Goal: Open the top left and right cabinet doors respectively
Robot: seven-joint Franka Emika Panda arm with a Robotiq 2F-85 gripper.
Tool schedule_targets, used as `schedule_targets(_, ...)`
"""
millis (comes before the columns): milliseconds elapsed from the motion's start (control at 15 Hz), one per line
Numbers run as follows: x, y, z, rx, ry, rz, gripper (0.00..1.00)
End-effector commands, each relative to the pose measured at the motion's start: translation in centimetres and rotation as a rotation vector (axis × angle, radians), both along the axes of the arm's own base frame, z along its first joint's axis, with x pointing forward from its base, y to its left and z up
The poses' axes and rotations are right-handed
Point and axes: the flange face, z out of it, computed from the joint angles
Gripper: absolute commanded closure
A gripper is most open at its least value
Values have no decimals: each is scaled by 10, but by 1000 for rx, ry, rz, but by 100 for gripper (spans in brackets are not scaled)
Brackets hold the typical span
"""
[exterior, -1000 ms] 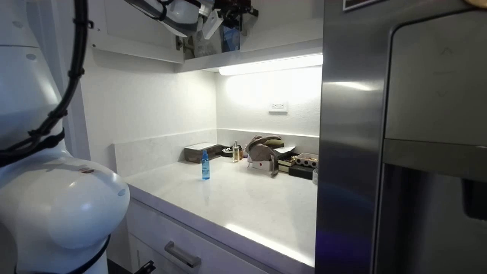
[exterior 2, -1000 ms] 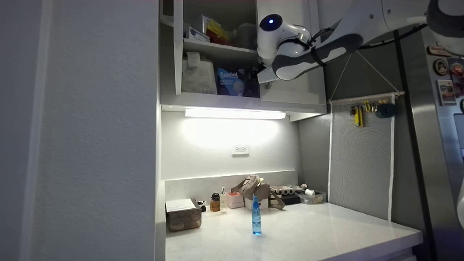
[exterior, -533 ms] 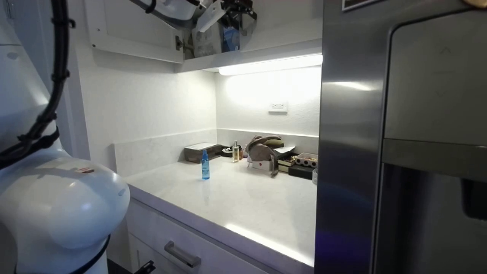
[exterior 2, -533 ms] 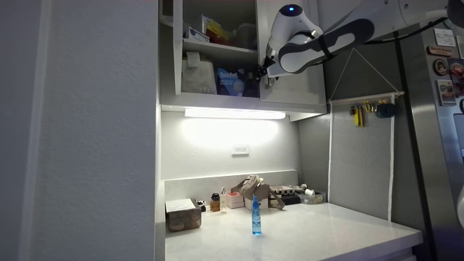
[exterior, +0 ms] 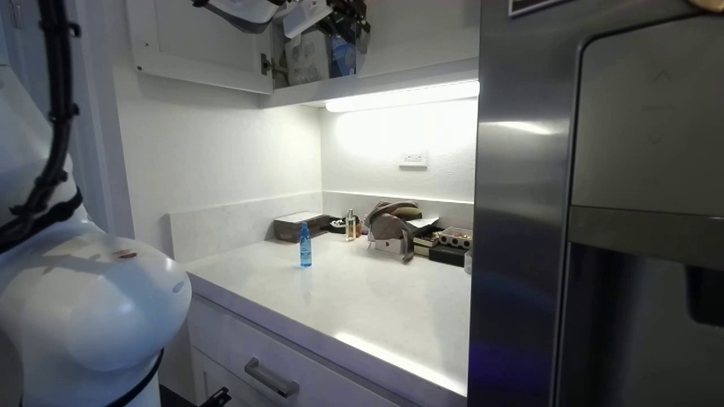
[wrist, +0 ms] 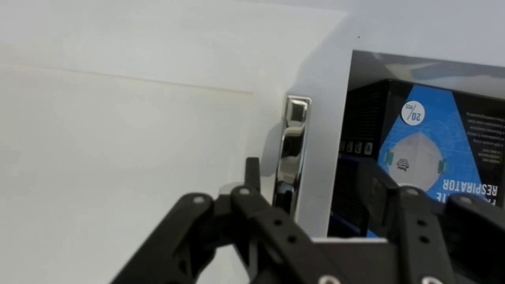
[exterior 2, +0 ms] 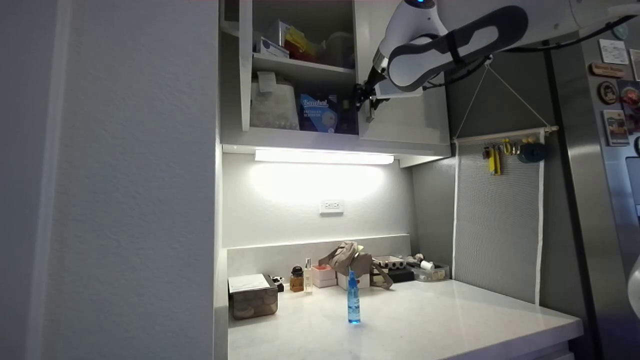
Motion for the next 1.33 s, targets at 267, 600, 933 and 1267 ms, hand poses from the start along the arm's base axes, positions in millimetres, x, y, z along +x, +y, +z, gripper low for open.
schedule_targets(267,-14,-9,1,11,-33,6,95)
schedule_targets(600,-24,-12,-3,71,-98,-17,96)
schedule_targets(933,-46,-21,-16,125,-145,-11,96)
schedule_targets(1267,-87,-42,-27,177,-197,19,96)
